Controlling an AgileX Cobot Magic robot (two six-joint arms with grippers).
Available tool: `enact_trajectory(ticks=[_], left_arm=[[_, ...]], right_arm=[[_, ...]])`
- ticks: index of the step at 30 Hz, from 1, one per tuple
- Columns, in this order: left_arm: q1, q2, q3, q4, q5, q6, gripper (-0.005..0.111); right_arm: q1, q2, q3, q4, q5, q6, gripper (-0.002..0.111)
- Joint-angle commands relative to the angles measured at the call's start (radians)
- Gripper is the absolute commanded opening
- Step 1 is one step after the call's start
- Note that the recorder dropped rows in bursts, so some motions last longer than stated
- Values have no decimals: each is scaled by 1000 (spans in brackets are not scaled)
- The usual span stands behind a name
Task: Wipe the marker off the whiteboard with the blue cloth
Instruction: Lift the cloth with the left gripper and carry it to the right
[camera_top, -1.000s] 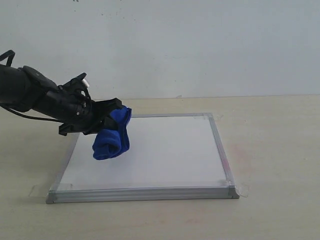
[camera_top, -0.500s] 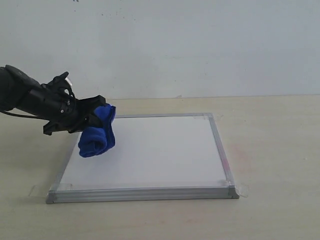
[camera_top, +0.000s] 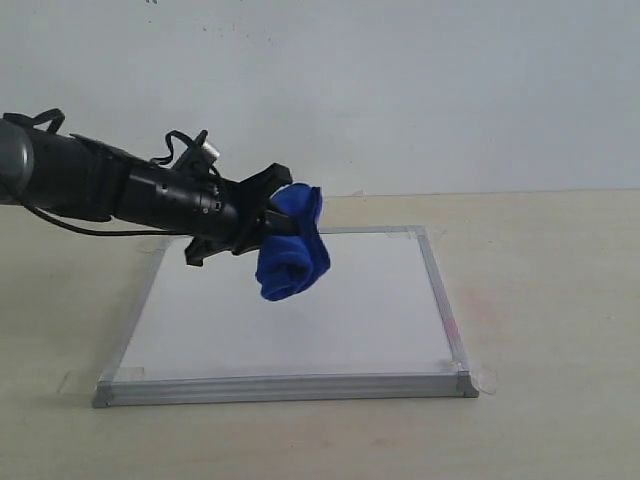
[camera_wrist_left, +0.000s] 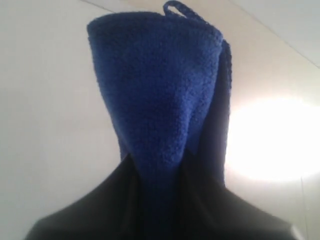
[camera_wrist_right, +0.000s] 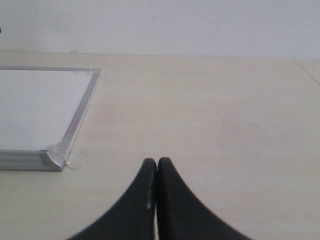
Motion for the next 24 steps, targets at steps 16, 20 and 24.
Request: enact_trajectory(ticks=[16, 20, 24], left_arm=[[-154, 40, -109, -145, 46, 16, 4], [-164, 42, -111, -197, 46, 16, 4], [-189, 44, -111, -292, 32, 116, 4]], right_arm=[[-6, -4, 0, 3, -4, -3, 0], [-6, -4, 0, 3, -4, -3, 0], [-6, -4, 0, 3, -4, -3, 0]])
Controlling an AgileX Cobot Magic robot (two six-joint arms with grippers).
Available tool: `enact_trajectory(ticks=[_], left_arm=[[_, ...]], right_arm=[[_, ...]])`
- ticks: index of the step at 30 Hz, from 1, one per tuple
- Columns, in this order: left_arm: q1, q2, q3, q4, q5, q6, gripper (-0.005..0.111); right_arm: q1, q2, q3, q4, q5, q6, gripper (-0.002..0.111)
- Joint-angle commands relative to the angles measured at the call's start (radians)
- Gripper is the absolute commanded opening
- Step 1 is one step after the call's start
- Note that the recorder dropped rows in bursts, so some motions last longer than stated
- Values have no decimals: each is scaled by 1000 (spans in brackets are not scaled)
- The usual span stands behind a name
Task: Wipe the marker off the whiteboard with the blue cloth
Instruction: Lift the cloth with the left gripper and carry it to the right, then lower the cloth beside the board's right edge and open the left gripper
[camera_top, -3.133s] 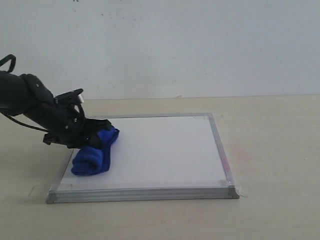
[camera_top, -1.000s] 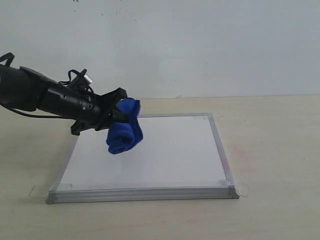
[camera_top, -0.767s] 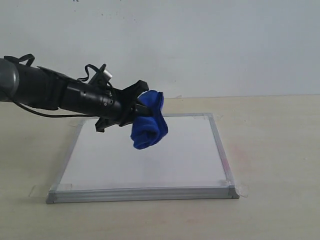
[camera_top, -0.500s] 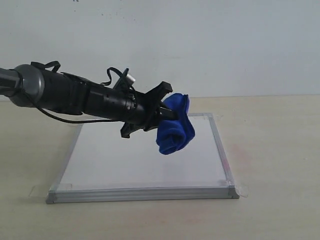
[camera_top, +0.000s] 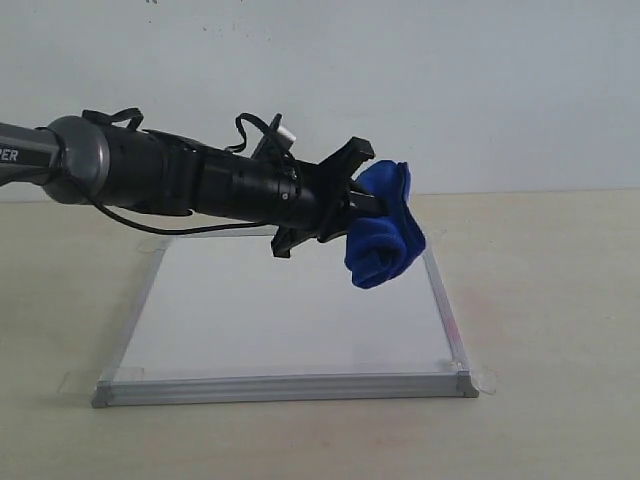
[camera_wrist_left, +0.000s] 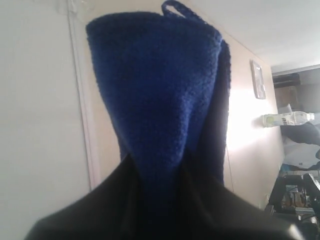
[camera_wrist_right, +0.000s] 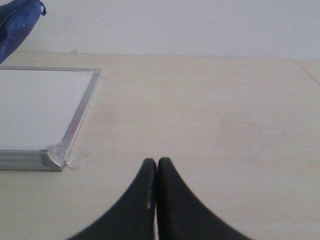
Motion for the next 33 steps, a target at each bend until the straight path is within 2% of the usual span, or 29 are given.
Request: enact_trajectory(ticks=[1, 5, 9, 15, 17, 21, 24, 33], left_arm=[[-33, 5, -7, -120, -18, 102, 4], [-65, 17, -7, -156, -26, 122, 4], [-110, 39, -11, -156, -113, 164, 4], [-125, 101, -76, -156, -113, 159, 4], [-129, 122, -106, -156, -117, 122, 4], [-142, 179, -173, -156, -138, -68, 4], [-167, 220, -209, -156, -198, -160, 4], [-242, 262, -267, -156, -420, -144, 4]], right_arm=[[-6, -4, 0, 3, -4, -3, 0], [-6, -4, 0, 3, -4, -3, 0], [-6, -4, 0, 3, -4, -3, 0], [-6, -4, 0, 3, -4, -3, 0], [-6, -4, 0, 3, -4, -3, 0], [-6, -4, 0, 3, -4, -3, 0], [-6, -4, 0, 3, -4, -3, 0], [-6, -4, 0, 3, -4, -3, 0]])
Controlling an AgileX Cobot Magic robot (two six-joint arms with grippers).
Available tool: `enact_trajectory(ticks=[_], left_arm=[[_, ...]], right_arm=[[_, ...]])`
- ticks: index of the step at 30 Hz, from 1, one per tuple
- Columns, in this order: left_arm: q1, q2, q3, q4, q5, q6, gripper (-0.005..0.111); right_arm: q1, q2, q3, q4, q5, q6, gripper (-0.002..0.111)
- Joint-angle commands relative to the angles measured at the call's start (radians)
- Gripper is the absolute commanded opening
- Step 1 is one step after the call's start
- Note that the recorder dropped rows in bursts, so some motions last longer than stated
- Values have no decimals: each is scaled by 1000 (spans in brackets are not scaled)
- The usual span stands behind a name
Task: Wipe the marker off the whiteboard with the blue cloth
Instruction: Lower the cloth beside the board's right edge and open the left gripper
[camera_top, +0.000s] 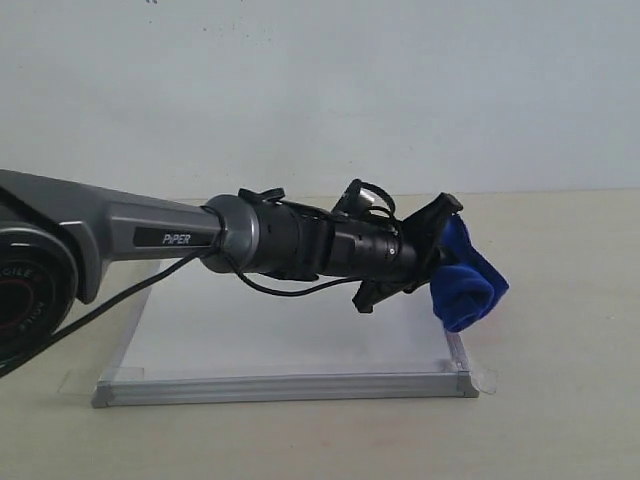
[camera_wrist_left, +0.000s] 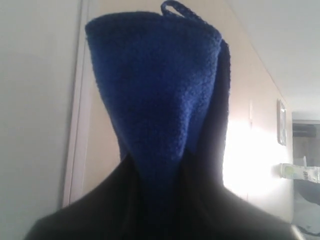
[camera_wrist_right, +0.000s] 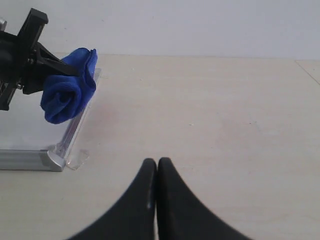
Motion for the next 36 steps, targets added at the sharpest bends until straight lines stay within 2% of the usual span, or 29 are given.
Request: enact_trajectory(ticks=[1, 7, 14, 29, 36], left_arm=[[-26, -3, -25, -10, -108, 4, 4], [-26, 6, -29, -10, -103, 4, 4], [-26, 72, -97, -10, 20, 53, 4], [-22, 83, -113, 13, -68, 35, 4], [-22, 90, -113, 14, -43, 42, 4]], right_arm=[[-6, -4, 0, 3, -4, -3, 0], [-6, -4, 0, 3, -4, -3, 0], [-6, -4, 0, 3, -4, -3, 0], [-6, -4, 0, 3, -4, -3, 0], [-6, -4, 0, 3, -4, -3, 0]])
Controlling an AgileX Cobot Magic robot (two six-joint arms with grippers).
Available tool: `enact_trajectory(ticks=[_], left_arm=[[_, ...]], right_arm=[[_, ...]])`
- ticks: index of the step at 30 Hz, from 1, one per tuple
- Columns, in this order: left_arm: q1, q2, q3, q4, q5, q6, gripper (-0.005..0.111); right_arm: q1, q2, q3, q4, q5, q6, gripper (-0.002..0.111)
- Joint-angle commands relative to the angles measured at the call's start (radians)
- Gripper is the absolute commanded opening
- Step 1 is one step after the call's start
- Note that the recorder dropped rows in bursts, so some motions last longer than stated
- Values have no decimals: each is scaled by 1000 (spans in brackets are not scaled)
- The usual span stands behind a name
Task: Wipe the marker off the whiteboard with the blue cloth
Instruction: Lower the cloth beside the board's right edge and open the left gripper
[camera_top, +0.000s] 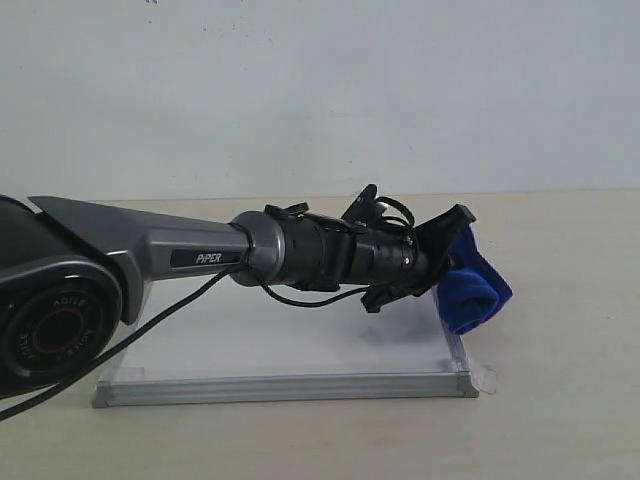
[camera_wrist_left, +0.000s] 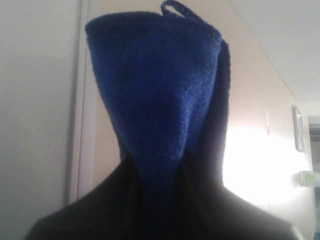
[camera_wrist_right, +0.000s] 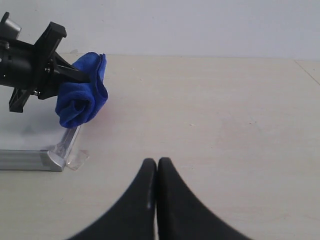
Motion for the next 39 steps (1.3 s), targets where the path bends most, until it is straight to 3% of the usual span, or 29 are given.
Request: enact_trajectory(ticks=[1, 6, 11, 16, 26, 34, 37, 39], left_arm=[[1, 8, -7, 7, 34, 0, 4], [1, 34, -9, -17, 65, -1, 6], [1, 78, -52, -17, 68, 1, 41], [1, 82, -78, -17, 39, 1, 48], [24, 76, -78, -17, 112, 1, 48], [57, 68, -78, -17, 311, 1, 47], [63, 61, -78, -16, 352, 1, 38], [68, 50, -78, 18, 361, 1, 26]], right_arm=[[-6, -4, 0, 3, -4, -3, 0], [-6, -4, 0, 3, -4, -3, 0], [-6, -4, 0, 3, -4, -3, 0], [-6, -4, 0, 3, -4, -3, 0], [-6, -4, 0, 3, -4, -3, 0], [-6, -4, 0, 3, -4, -3, 0], [-6, -4, 0, 3, -4, -3, 0], [-6, -4, 0, 3, -4, -3, 0]])
